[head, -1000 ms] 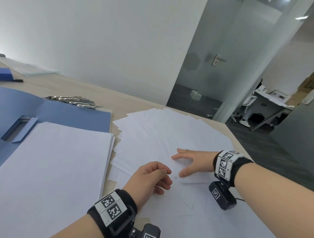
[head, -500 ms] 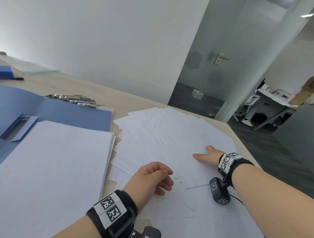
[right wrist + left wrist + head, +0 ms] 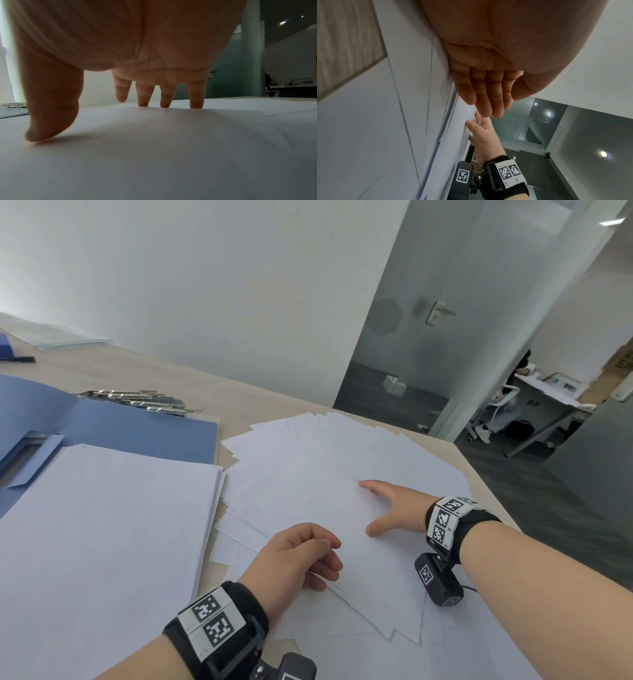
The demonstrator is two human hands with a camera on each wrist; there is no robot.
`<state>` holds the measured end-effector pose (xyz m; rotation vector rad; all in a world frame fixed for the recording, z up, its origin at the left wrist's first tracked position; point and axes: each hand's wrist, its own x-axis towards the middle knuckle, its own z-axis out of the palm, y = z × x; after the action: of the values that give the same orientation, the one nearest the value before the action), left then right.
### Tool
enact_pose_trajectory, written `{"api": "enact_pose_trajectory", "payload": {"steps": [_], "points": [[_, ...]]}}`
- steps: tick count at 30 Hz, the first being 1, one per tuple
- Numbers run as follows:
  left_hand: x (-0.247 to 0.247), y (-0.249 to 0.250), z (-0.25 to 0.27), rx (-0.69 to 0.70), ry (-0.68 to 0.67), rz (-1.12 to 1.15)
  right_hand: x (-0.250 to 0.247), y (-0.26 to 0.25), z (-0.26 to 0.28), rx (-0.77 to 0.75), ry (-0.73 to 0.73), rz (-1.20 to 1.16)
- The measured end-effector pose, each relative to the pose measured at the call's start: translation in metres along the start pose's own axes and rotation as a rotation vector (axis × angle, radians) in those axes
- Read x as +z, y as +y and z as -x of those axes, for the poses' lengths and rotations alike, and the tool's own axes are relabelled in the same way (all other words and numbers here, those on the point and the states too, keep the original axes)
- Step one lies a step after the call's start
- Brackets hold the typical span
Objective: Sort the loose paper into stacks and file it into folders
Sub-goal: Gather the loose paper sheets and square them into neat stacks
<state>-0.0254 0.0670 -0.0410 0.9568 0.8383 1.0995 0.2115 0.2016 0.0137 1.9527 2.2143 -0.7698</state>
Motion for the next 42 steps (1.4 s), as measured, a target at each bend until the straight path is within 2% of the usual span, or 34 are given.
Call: {"api": "enact_pose_trajectory", "payload": {"steps": [2,5,8,15,20,23,26,29,34,42], "points": [[0.0,0.0,0.0,-0.001,-0.001,0.0,-0.001,-0.003,-0.001,-0.021,0.029,-0.026],[0.0,0.0,-0.001,-0.005,-0.002,0.003,-0.002,-0.009,-0.005,0.026,0.114,-0.038],[0.0,0.0,-0.001,-0.009,-0.002,0.009,0.004,-0.018,-0.011,0.053,0.069,0.018],[0.0,0.002,0.001,-0.004,-0.002,0.007,0.005,-0.024,-0.004,-0.058,-0.006,0.11],[-0.001,0.006,0.004,0.004,-0.017,0.05,0.003,-0.017,0.005,-0.115,-0.043,0.111],[0.0,0.006,0.004,-0.016,-0.016,0.04,0.002,-0.019,0.007,-0.13,-0.022,0.035],[0.001,0.006,0.004,-0.044,-0.013,0.02,0.004,-0.026,0.003,-0.076,0.04,-0.024],[0.001,0.006,0.003,-0.055,-0.009,0.015,0.009,-0.037,-0.005,0.034,0.082,0.057],[0.0,0.006,0.004,-0.063,-0.003,-0.016,0.009,-0.05,-0.01,0.162,0.088,0.066],[0.001,0.008,0.005,-0.078,-0.004,-0.023,0.007,-0.042,-0.006,0.211,0.093,0.041]]}}
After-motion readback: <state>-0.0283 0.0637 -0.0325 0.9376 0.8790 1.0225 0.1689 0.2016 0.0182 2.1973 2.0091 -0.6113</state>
